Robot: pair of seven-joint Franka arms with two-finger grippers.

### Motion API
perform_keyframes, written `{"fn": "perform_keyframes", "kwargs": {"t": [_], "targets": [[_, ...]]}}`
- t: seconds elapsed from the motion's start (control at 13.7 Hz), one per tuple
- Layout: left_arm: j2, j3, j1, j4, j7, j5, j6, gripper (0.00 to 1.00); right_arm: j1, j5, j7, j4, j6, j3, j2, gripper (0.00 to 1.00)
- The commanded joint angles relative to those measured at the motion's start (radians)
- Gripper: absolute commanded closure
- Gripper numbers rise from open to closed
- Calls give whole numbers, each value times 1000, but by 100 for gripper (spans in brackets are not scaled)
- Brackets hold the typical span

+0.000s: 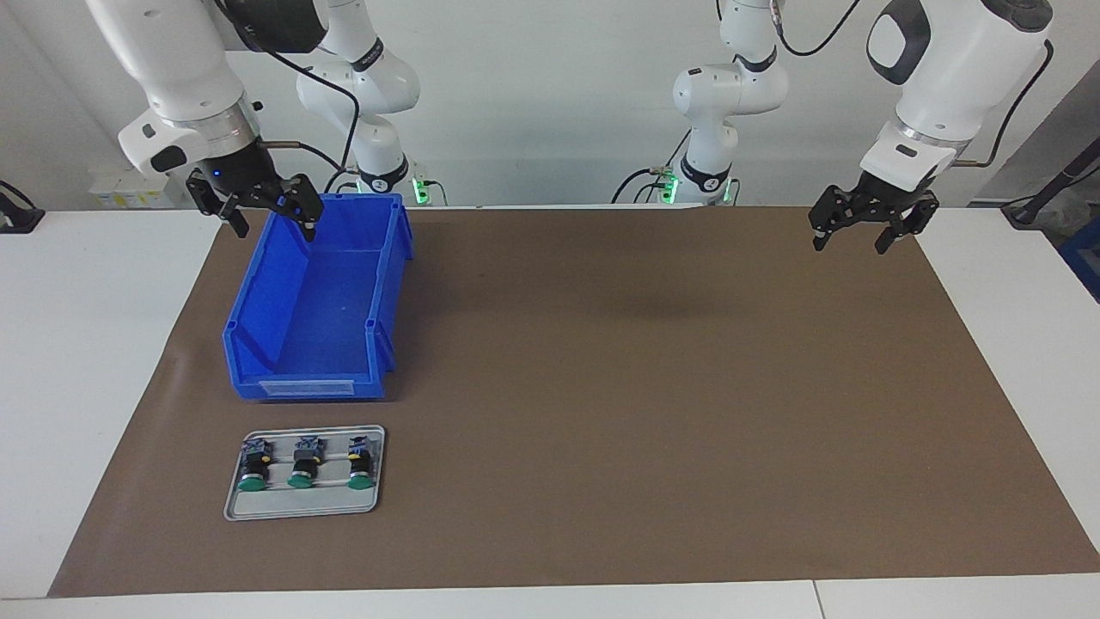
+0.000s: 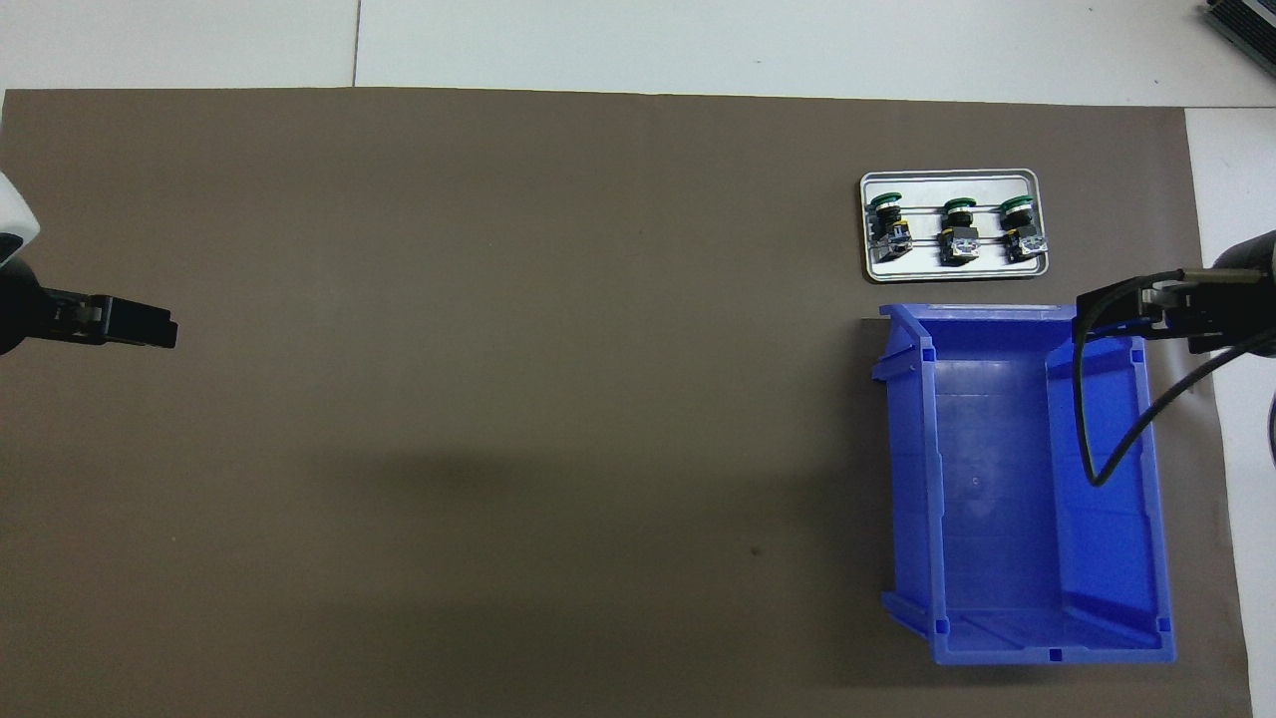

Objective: Place and press button with both arms

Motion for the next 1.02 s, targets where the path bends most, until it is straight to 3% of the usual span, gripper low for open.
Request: {"fn": "perform_keyframes", "kwargs": {"t": [0.0,0.36,0.73,0.95], "targets": [[-19,-4,8,-18,-10,12,-1,0,-3,-4,-19,-15,0,-1,-14,0],[-19,-4,8,-18,-10,12,-1,0,-19,-4,-23,-17,-5,-1,-14,0],[-19,-4,8,-18,-10,12,-1,0,-22,-4,-21,-32,108,-2,7,4],[-19,-4,8,-18,-10,12,-1,0,-26,-4,-24,-31,202,-2,90,4]]}}
